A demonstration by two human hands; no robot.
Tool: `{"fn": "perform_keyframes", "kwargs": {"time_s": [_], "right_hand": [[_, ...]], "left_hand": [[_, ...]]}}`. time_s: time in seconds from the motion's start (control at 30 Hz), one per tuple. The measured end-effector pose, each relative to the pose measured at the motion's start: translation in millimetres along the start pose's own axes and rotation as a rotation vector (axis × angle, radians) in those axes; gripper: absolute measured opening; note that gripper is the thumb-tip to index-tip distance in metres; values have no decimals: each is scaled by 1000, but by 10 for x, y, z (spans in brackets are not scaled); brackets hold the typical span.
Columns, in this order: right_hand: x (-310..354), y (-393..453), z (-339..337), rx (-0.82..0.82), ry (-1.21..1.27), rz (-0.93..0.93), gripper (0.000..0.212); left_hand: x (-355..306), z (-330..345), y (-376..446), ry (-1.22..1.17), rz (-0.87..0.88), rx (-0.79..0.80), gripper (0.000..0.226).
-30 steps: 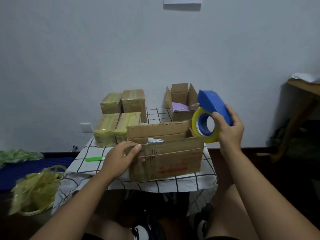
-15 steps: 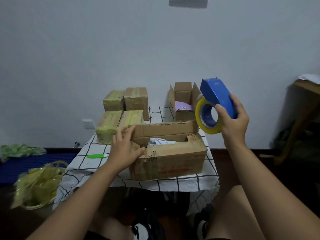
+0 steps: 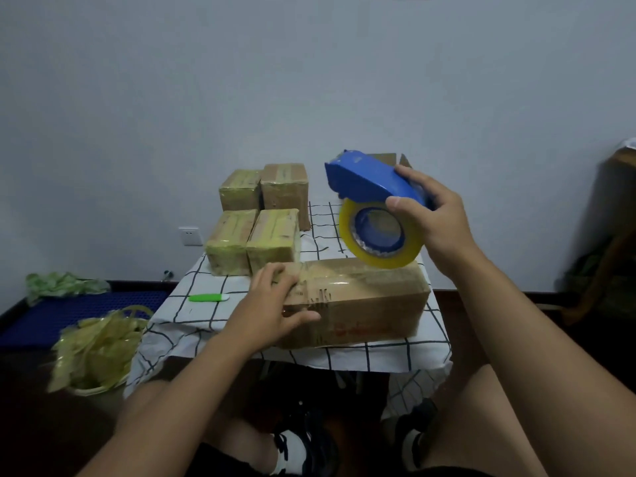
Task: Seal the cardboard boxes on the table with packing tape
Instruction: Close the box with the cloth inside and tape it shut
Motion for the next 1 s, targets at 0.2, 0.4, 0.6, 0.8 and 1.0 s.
{"fn": "perform_keyframes", "kwargs": {"time_s": [0.2, 0.4, 0.6, 0.8, 1.0], "right_hand": [[-137, 44, 561, 215, -78, 34, 44], [-423, 118, 853, 306, -96, 89, 46], [-628, 217, 969, 358, -128, 134, 60], [-708, 267, 1011, 396, -137, 141, 70], [-738, 259, 973, 371, -108, 157, 65]], "left_hand": [[58, -1, 114, -84, 82, 10, 63], [221, 108, 183, -260, 41, 34, 57], [461, 61, 203, -964, -256, -27, 34], [658, 7, 320, -1314, -564, -41, 71], [655, 34, 345, -1345, -629, 64, 30]]}}
Point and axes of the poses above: each hand's wrist, its own y-axis towards the middle knuckle, its own z-axis out of the palm, x = y × z, the point moved 10 cm from there along y, towards the middle knuckle, and after that the axes turned 4 degrees about y, right-handed, at the moved point
